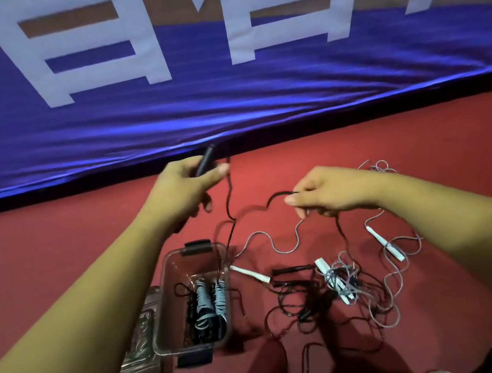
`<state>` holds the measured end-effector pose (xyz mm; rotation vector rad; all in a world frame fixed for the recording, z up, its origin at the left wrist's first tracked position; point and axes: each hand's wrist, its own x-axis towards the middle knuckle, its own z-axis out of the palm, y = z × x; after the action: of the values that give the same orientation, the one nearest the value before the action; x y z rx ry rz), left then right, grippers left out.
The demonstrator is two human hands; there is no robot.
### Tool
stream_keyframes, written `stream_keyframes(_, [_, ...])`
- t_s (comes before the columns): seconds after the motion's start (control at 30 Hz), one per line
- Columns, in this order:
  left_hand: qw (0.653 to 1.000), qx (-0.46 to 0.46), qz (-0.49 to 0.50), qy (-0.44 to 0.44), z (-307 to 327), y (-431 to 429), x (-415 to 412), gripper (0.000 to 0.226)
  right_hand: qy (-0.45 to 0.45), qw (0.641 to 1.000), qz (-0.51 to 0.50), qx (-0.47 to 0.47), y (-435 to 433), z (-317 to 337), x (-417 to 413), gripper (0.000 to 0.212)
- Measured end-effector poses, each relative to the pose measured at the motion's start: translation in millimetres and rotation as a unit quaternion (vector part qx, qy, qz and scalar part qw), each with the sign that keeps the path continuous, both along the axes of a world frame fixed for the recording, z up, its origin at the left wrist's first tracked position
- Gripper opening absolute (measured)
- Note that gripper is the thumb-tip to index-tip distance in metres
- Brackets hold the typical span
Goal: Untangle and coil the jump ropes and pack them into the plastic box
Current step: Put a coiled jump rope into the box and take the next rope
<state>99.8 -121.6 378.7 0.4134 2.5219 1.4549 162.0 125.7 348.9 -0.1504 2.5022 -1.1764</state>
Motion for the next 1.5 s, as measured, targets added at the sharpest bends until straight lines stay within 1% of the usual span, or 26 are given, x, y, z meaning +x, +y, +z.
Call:
stream_keyframes(0.07, [0.995, 0.025, -0.085, -0.038, 4.5, 16.8, 12.5, 0.032, 0.054, 0.998, 0.035, -0.013, -17.4, 15.6, -1.0, 0.034])
stream_keyframes(0.17, [0.986, 0.014, -0.146, -0.074, 5.5, 30.5, 27.3, 0.019, 0.108, 0.991, 0.009, -0.072, -22.9, 31.1, -4.4, 0.027])
stream_keyframes(0.23, [0.986, 0.077, -0.118, -0.089, 5.5, 31.3, 23.3, 0.021, 0.094, 0.989, 0.0, -0.11, -15.2, 32.2, -5.9, 0.023])
stream_keyframes(0.3, [0.979, 0.172, -0.061, -0.09, 7.4, 29.8, 15.1, 0.026, 0.051, 0.992, 0.004, -0.117, -3.8, 19.4, -5.3, 0.02])
stream_keyframes(0.4, [0.946, 0.308, 0.045, -0.094, 15.1, 20.9, 1.0, 0.025, -0.028, 1.0, 0.0, -0.011, 19.5, -17.8, -2.1, 0.023])
stream_keyframes(0.43, [0.947, 0.302, 0.074, -0.076, 15.4, 15.8, -3.4, 0.025, -0.043, 0.999, -0.011, 0.008, 26.0, -27.4, -0.2, 0.025])
stream_keyframes(0.47, [0.965, 0.243, 0.096, -0.037, 13.2, 8.9, -7.9, 0.023, -0.041, 0.999, -0.026, 0.013, 31.0, -32.5, -0.2, 0.026])
stream_keyframes(0.5, [0.987, 0.123, 0.104, 0.02, 9.8, 1.0, -10.9, 0.019, -0.021, 0.999, -0.041, 0.003, 33.2, -32.3, -1.5, 0.027])
stream_keyframes(0.53, [0.992, -0.007, 0.1, 0.073, 5.6, -6.1, -12.5, 0.011, 0.022, 0.998, -0.055, -0.004, 31.9, -26.5, -3.5, 0.028])
stream_keyframes(0.57, [0.987, -0.087, 0.084, 0.104, 3.6, -9.2, -10.4, 0.007, 0.077, 0.995, -0.067, -0.013, 27.0, -15.2, -5.4, 0.029])
stream_keyframes(0.6, [0.986, -0.107, 0.064, 0.115, 2.1, -8.0, -7.6, 0.014, 0.129, 0.988, -0.076, -0.036, 18.9, -0.9, -6.2, 0.029])
stream_keyframes(0.67, [0.997, 0.002, 0.024, 0.068, 4.3, 2.4, 4.3, 0.022, 0.185, 0.978, -0.059, -0.079, -3.3, 26.2, -5.1, 0.029])
stream_keyframes(0.73, [0.992, 0.125, -0.019, 0.013, 10.3, 18.0, 14.6, 0.025, 0.199, 0.977, -0.016, -0.073, -21.8, 42.7, 1.1, 0.028])
stream_keyframes(0.77, [0.989, 0.144, -0.044, -0.003, 12.3, 25.1, 18.5, 0.027, 0.202, 0.977, -0.004, -0.069, -27.5, 46.2, 3.3, 0.028])
stream_keyframes(0.87, [0.988, 0.109, -0.11, -0.022, 9.8, 32.0, 21.1, 0.018, 0.209, 0.975, -0.015, -0.072, -33.0, 52.0, 4.8, 0.026])
stream_keyframes(0.97, [0.983, 0.086, -0.148, -0.067, 6.1, 29.4, 21.8, 0.021, 0.19, 0.978, -0.017, -0.089, -27.2, 50.1, 4.1, 0.023])
stream_keyframes(1.03, [0.981, 0.146, -0.098, -0.078, 7.2, 29.5, 19.7, 0.024, 0.157, 0.983, -0.018, -0.097, -18.4, 40.0, 1.5, 0.024])
stream_keyframes(1.13, [0.955, 0.284, 0.015, -0.08, 14.7, 24.2, 10.9, 0.026, 0.075, 0.997, -0.014, -0.03, 4.2, 9.1, -1.4, 0.027])
stream_keyframes(1.17, [0.944, 0.317, 0.043, -0.085, 16.6, 20.4, 7.9, 0.026, 0.045, 0.999, -0.016, -0.005, 13.0, -0.8, 0.0, 0.028])
stream_keyframes(1.2, [0.941, 0.322, 0.069, -0.081, 16.5, 16.0, 4.9, 0.026, 0.027, 0.999, -0.018, 0.01, 20.2, -8.2, 1.6, 0.027])
stream_keyframes(1.23, [0.951, 0.288, 0.094, -0.061, 14.3, 11.0, 1.8, 0.025, 0.021, 0.999, -0.031, 0.006, 25.4, -12.7, 2.8, 0.026])
stream_keyframes(1.3, [0.984, 0.125, 0.127, 0.029, 5.9, 2.6, -2.7, 0.017, 0.048, 0.995, -0.076, -0.045, 28.3, -11.6, 0.5, 0.024])
stream_keyframes(1.33, [0.988, 0.064, 0.125, 0.07, 2.9, -0.5, -5.0, 0.009, 0.071, 0.992, -0.084, -0.068, 23.8, -4.6, -0.8, 0.024])
stream_keyframes(1.37, [0.988, 0.047, 0.118, 0.093, 1.1, -1.9, -6.1, 0.004, 0.09, 0.989, -0.079, -0.081, 15.6, 4.9, -2.2, 0.024])
stream_keyframes(1.43, [0.985, 0.053, 0.099, 0.129, 1.5, 0.3, -4.8, 0.026, 0.126, 0.988, -0.044, -0.078, -4.8, 28.8, -2.3, 0.024])
stream_keyframes(1.5, [0.977, 0.023, 0.09, 0.193, 5.9, 6.0, -4.2, 0.049, 0.174, 0.984, 0.005, -0.029, -21.4, 48.0, 0.2, 0.022])
